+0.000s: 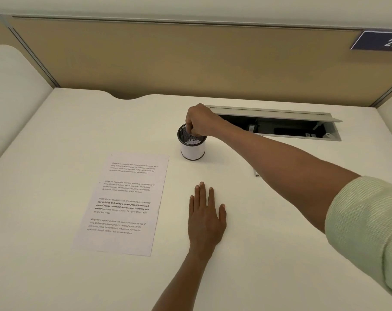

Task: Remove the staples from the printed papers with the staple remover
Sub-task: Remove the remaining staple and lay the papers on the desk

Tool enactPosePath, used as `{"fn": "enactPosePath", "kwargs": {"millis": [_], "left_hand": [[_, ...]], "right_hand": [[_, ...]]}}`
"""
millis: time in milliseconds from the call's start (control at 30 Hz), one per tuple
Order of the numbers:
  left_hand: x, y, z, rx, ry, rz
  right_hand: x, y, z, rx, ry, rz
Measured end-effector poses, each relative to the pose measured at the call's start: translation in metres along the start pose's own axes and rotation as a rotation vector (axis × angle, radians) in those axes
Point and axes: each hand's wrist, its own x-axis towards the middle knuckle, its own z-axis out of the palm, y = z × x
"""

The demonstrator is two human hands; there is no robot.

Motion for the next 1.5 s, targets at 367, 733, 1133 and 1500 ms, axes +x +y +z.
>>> {"fn": "enactPosePath", "kwargs": {"millis": [367, 733, 1133, 1500], "left_hand": [[0.0, 0.0, 0.0, 0.011, 0.004, 0.005], [0.0, -0.001, -0.002, 0.016, -0.017, 0.0], [0.0, -0.003, -0.001, 0.035, -0.01, 0.007], [0.0, -0.002, -0.002, 0.038, -0.039, -0.003]], "right_hand": [[-0.005, 0.002, 0.006, -0.115, -0.016, -0.107], [-0.02, 0.008, 0.021, -0.013, 0.243, -0.13], [-0.14, 0.069, 0.08, 0.306, 0.779, 0.269], [-0.265, 0.169, 0.17, -0.243, 0.455, 0.593]]}}
